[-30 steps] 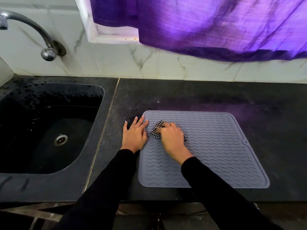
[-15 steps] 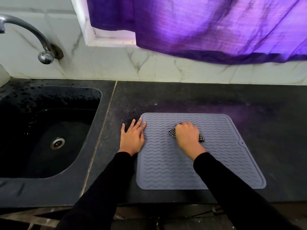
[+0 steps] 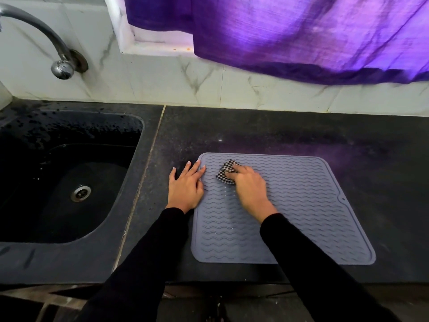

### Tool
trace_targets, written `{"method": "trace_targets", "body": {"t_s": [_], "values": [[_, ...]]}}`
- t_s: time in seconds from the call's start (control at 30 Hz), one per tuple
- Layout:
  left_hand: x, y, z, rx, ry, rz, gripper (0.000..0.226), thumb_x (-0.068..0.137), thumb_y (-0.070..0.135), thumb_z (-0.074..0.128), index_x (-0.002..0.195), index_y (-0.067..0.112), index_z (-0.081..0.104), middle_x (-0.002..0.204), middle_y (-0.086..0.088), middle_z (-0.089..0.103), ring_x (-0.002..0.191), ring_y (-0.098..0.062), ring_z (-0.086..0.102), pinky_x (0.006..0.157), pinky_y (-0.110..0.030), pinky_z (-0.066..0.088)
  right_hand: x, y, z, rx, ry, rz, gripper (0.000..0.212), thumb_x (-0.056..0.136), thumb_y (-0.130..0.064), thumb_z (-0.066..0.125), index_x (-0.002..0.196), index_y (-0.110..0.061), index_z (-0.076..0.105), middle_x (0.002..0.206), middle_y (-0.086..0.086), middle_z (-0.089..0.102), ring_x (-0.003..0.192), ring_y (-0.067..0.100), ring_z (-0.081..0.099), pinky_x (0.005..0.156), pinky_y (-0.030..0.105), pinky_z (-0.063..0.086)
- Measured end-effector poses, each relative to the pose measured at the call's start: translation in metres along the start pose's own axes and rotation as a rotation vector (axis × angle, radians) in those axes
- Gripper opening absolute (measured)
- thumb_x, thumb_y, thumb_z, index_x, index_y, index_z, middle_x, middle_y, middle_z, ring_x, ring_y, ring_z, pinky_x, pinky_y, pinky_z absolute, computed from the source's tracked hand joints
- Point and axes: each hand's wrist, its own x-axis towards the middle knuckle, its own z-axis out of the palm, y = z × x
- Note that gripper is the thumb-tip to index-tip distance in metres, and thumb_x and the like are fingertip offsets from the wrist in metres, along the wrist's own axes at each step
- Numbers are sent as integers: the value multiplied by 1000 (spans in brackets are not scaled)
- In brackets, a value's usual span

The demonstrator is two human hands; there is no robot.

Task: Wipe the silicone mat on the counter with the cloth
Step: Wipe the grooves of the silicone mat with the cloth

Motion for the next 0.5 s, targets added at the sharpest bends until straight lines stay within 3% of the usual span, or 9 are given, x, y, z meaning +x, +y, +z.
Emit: {"method": "trace_targets", "body": {"t_s": [0.23, 0.4, 0.5], "values": [[-1, 2, -1, -12, -8, -8, 59, 85, 33, 20, 141, 29, 36, 153, 10, 25, 143, -13, 17, 114, -49, 4, -28, 63, -11, -99, -27, 197, 42, 96, -14, 37, 134, -29, 48, 145, 2, 41, 129, 26, 38, 103, 39, 36], [-1, 4, -1, -17, 8, -14, 47, 94, 25, 35, 141, 27, 36, 153, 9, 26, 143, -14, 18, 115, -49, 5, -14, 56, -41, 123, -5, 505, 34, 88, -12, 47, 115, -18, 65, 116, 16, 63, 110, 35, 57, 89, 38, 47], [-3, 6, -4, -17, 32, -14, 45, 93, 24, 37, 139, 26, 41, 151, 4, 31, 142, -16, 21, 115, -50, 7, -24, 24, -49, 274, 11, 358, 46, 83, -5, 47, 119, -29, 63, 113, 12, 67, 105, 32, 61, 90, 37, 49]]}}
